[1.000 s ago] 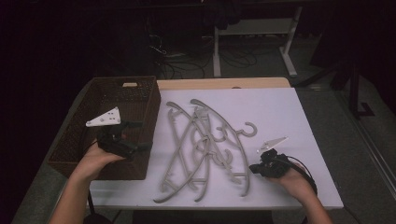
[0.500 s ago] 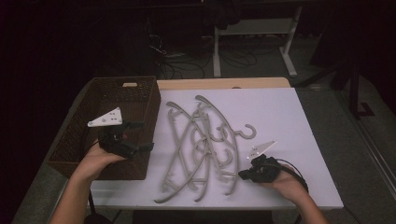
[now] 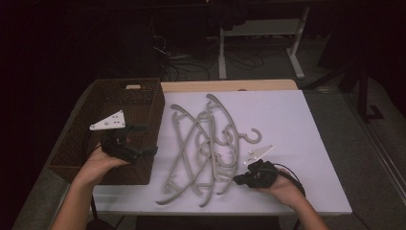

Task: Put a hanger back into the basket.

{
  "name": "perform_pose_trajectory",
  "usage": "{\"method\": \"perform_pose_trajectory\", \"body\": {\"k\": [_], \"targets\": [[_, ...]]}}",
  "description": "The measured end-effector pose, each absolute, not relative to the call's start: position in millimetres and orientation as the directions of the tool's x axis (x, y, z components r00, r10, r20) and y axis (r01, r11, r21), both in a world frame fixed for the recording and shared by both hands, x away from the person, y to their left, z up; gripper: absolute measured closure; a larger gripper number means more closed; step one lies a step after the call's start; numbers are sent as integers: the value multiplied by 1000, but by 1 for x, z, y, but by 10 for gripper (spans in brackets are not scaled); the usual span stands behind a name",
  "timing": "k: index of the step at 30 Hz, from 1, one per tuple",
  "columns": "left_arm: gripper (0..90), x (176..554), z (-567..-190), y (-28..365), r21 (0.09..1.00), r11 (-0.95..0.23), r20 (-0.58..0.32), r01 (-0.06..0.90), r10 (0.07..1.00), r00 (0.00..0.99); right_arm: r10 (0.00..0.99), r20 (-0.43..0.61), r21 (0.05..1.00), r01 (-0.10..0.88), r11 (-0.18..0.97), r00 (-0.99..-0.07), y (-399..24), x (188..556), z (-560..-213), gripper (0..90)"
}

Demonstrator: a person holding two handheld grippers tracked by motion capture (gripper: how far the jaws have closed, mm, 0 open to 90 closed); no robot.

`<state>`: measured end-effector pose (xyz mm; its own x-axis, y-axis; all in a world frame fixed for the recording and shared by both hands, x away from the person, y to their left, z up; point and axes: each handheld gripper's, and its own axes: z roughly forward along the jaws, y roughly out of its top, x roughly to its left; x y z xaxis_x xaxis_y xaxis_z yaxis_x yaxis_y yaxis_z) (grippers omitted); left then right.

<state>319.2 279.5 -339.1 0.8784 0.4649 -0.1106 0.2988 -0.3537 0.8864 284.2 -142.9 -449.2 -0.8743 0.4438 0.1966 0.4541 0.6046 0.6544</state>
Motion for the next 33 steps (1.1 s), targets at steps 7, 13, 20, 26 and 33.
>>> {"method": "perform_pose_trajectory", "body": {"k": [7, 13, 20, 26, 33], "targets": [[19, 319, -339, 279, 887, -353, -111, 299, 465, 878, 517, 184, 686, 486, 541, -836, -150, 290, -444, 764], [19, 319, -339, 279, 887, -352, -109, 298, 466, 878, 586, 153, 691, 510, 513, -796, -154, 304, -439, 682], [19, 319, -339, 280, 887, -349, -113, 301, 469, 876, 701, 75, 682, 549, 483, -709, -173, 351, -435, 644], [19, 320, -339, 281, 887, -348, -115, 303, 469, 876, 730, 86, 680, 575, 454, -678, -184, 387, -439, 648], [19, 320, -339, 280, 887, -348, -117, 304, 468, 876, 692, 56, 643, 556, 526, -719, -184, 406, -456, 715]]}}
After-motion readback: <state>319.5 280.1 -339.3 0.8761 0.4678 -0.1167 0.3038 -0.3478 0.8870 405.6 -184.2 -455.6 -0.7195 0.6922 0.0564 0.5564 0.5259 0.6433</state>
